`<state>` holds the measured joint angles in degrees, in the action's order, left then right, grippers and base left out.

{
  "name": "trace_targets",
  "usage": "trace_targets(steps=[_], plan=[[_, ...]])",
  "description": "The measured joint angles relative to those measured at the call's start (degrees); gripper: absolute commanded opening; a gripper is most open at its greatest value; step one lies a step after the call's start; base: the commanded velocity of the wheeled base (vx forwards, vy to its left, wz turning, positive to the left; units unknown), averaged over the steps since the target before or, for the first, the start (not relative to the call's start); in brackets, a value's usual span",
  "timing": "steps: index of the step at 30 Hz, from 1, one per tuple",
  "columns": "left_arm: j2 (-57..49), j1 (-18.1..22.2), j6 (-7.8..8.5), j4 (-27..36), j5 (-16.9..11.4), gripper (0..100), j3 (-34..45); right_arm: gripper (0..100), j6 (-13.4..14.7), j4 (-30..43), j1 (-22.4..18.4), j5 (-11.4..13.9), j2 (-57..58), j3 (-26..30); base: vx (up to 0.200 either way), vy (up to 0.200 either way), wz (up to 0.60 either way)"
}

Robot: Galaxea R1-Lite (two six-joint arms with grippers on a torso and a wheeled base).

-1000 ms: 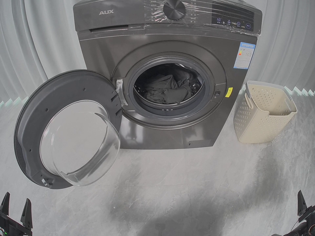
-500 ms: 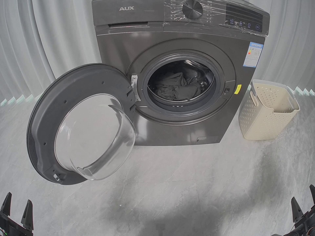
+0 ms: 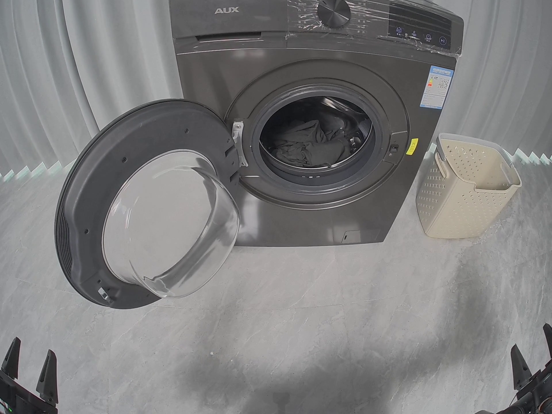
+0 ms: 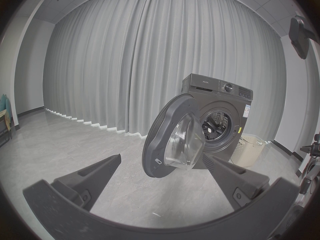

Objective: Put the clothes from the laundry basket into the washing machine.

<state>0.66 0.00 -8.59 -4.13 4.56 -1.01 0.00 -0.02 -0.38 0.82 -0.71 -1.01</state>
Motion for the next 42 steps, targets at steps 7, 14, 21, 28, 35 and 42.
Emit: trace_targets(steps=[7, 14, 21, 28, 35, 42], plan=[[0.0, 0.0, 0.0, 0.0, 0.1, 100, 0.0, 100, 0.1, 0.0, 0.1, 0.0, 0.0, 0.0, 0.0, 0.0, 0.0], [0.0, 0.0, 0.12, 0.0, -0.3, 100, 0.0, 100, 0.0, 0.0, 0.0, 0.0, 0.0, 0.0, 0.0, 0.171, 0.17], [0.1, 0.0, 0.06, 0.0, -0.4, 100, 0.0, 100, 0.0, 0.0, 0.0, 0.0, 0.0, 0.0, 0.0, 0.0, 0.34], [0.1, 0.0, 0.11, 0.0, -0.4, 100, 0.0, 100, 0.0, 0.0, 0.2, 0.0, -0.1, 0.0, 0.0, 0.057, 0.0], [0.1, 0.1, 0.34, 0.0, -0.4, 100, 0.0, 100, 0.0, 0.0, 0.1, 0.0, -0.1, 0.0, 0.0, 0.2, 0.0], [0.2, 0.1, 0.88, 0.0, -0.5, 100, 0.0, 100, 0.1, 0.0, 0.2, 0.0, -0.1, 0.0, 0.0, 0.086, 0.0]])
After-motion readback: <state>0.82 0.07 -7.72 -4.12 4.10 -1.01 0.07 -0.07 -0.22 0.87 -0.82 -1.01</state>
